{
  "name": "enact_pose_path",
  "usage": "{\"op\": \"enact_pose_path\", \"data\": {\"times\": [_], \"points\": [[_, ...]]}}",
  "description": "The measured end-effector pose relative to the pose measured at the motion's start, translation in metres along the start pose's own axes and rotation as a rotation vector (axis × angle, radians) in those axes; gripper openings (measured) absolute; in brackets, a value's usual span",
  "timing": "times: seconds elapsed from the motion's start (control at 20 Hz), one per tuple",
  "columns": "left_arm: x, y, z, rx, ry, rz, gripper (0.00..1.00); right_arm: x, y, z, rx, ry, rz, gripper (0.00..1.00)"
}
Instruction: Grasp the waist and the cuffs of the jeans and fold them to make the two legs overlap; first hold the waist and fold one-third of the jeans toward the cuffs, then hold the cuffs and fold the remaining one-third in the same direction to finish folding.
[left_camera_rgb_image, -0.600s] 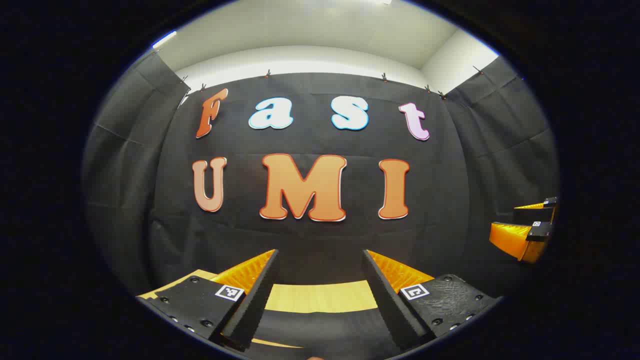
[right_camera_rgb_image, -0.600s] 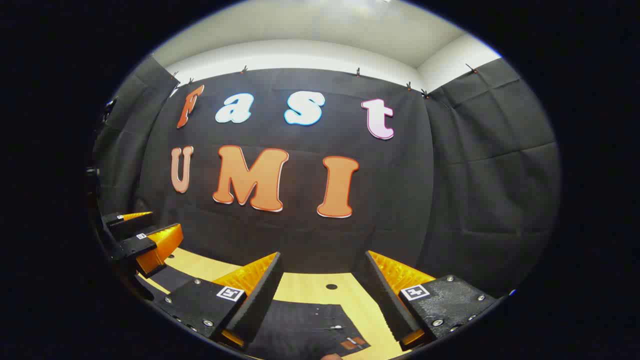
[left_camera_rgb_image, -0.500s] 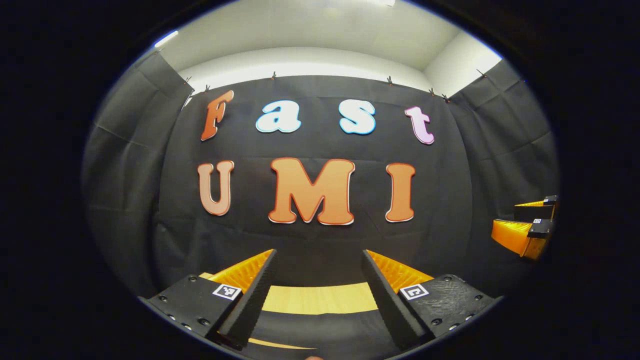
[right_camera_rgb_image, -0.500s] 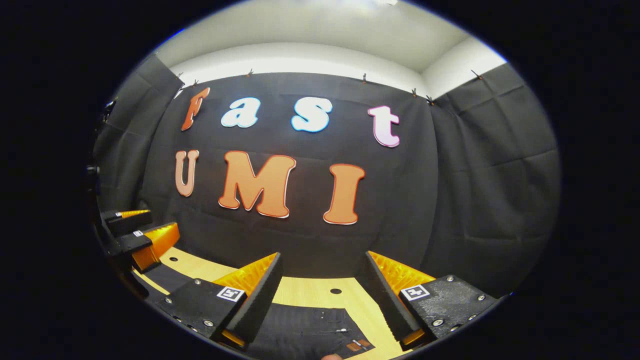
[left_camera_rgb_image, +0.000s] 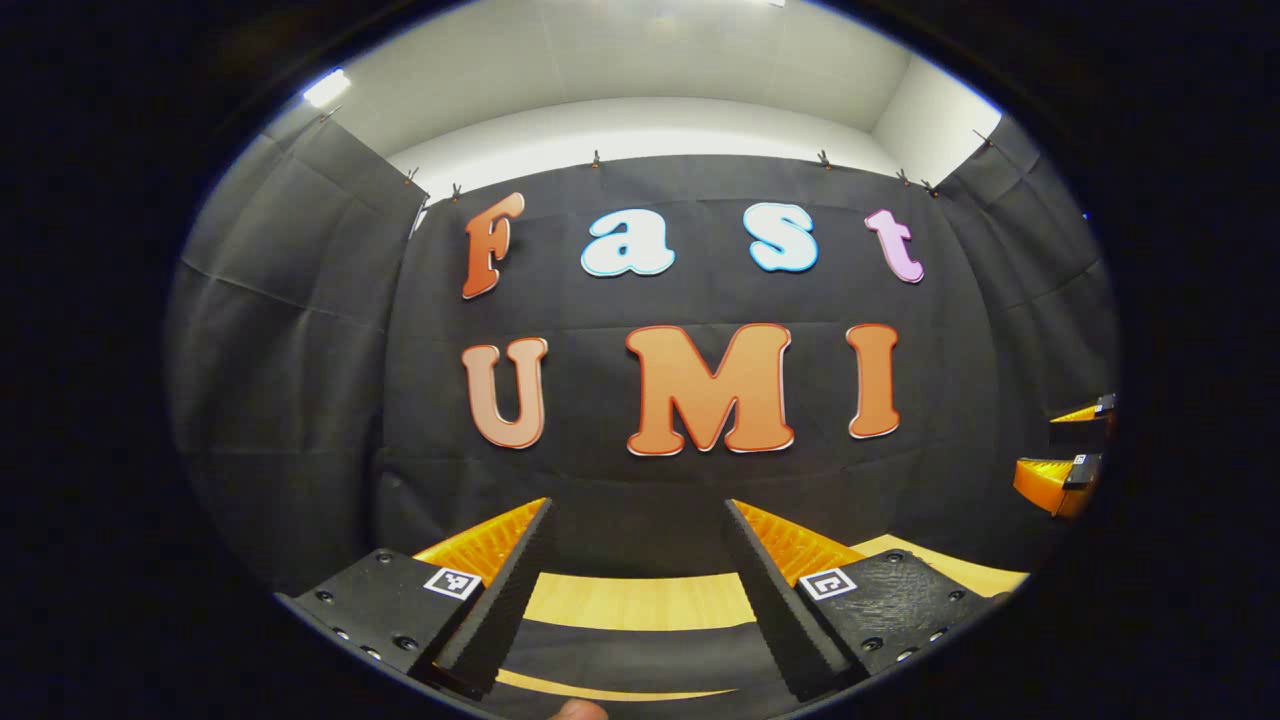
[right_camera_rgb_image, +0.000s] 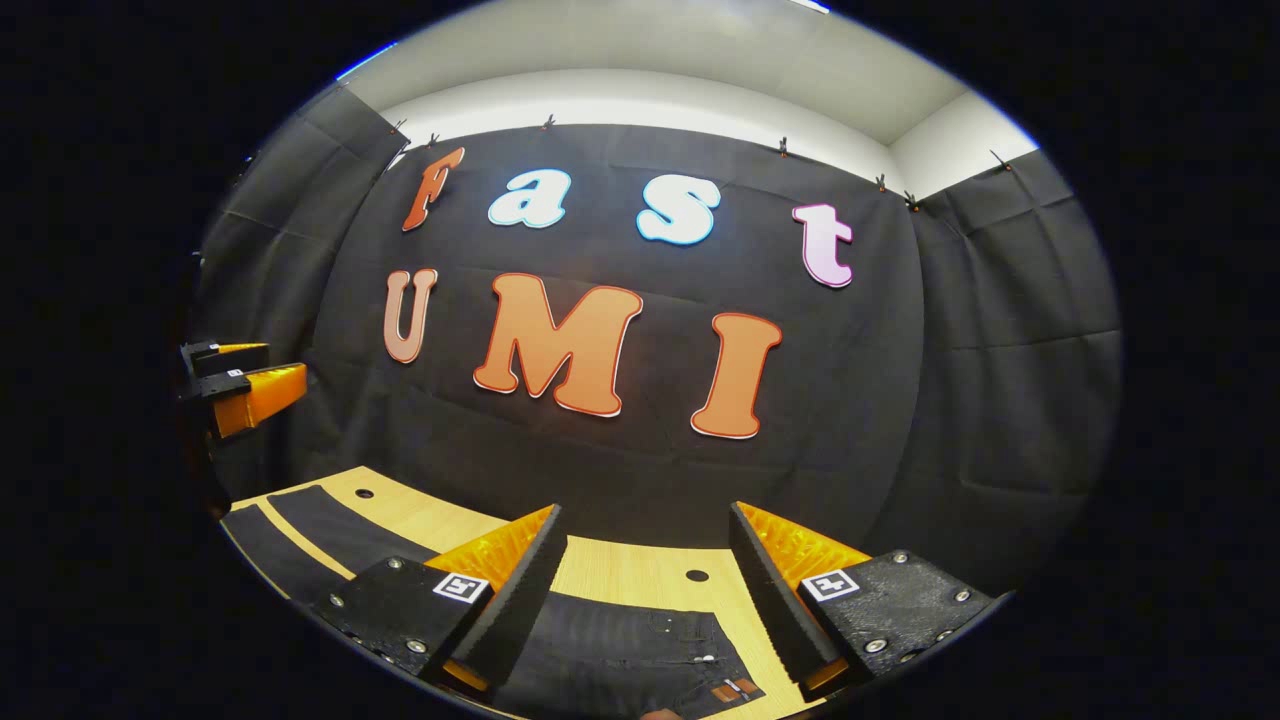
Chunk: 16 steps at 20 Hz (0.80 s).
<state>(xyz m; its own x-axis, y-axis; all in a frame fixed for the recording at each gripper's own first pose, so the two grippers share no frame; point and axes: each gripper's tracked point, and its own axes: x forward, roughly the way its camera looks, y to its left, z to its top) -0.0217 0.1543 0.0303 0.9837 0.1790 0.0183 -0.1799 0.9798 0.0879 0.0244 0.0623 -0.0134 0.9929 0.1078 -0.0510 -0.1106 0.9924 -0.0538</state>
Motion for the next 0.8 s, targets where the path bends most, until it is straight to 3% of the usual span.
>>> {"op": "enact_pose_path", "data": {"times": [0.1, 0.15, 0.35, 0.65, 0.8], "points": [[-0.002, 0.016, -0.001, 0.059, -0.004, 0.049, 0.99, 0.011, 0.009, -0.002, 0.053, 0.011, 0.034, 1.00], [-0.005, 0.022, 0.000, 0.077, -0.018, 0.070, 0.99, 0.015, 0.014, -0.002, 0.073, 0.009, 0.048, 0.98], [0.002, 0.049, -0.009, 0.070, -0.030, 0.091, 1.00, 0.027, 0.027, -0.009, 0.070, 0.039, 0.028, 0.98], [0.026, 0.114, -0.034, 0.081, 0.061, 0.042, 0.98, 0.024, 0.034, -0.026, 0.094, 0.119, -0.128, 0.98], [0.034, 0.146, -0.088, 0.081, 0.217, 0.008, 0.98, 0.014, 0.043, -0.044, 0.108, 0.198, -0.184, 0.98]]}}
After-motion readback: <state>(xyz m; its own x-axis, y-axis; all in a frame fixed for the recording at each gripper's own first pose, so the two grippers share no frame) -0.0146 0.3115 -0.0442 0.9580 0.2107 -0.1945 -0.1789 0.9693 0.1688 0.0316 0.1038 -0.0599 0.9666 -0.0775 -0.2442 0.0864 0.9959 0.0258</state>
